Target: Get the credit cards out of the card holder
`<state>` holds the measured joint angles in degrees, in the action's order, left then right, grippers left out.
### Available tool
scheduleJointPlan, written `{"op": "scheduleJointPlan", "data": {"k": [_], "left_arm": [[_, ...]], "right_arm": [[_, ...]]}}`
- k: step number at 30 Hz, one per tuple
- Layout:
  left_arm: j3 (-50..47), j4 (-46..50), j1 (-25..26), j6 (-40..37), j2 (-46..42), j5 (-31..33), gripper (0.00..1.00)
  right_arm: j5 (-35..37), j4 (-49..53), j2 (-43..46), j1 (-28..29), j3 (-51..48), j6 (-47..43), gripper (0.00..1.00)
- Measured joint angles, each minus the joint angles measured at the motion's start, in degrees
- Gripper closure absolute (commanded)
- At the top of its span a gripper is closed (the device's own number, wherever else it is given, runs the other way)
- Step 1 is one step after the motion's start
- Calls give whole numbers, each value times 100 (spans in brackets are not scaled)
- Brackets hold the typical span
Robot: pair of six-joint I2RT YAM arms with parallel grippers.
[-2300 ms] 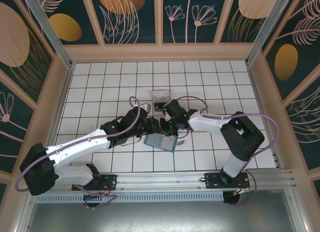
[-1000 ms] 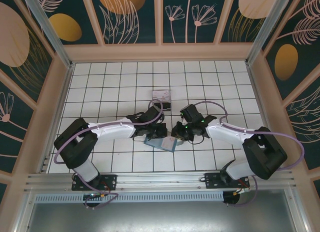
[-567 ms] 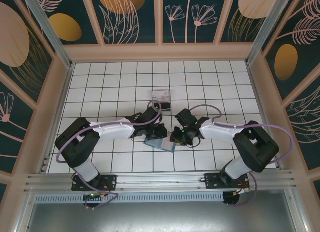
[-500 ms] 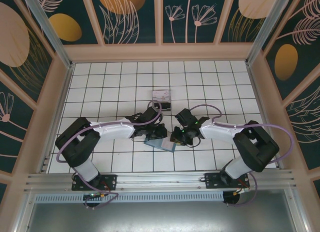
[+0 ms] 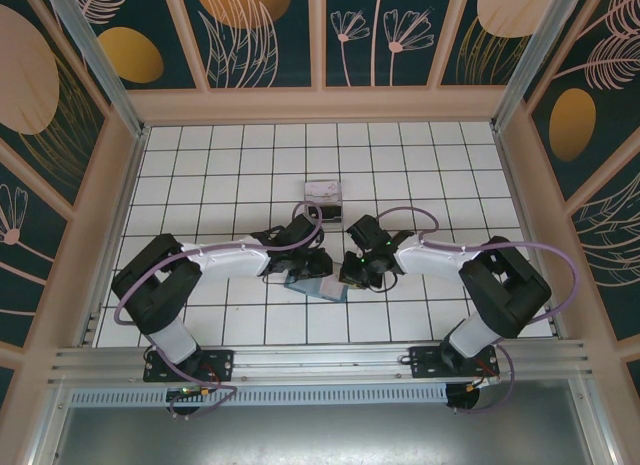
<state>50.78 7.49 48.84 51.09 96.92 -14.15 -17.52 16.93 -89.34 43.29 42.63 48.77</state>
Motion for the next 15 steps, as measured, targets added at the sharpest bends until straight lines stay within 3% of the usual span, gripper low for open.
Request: {"op": "scheduleJointPlan", "data": {"k": [15], "left_arm": [[46,326,0,-157,168,251,75]], "right_arm": [[-4,0,-28,0,24,-44,86]]}}
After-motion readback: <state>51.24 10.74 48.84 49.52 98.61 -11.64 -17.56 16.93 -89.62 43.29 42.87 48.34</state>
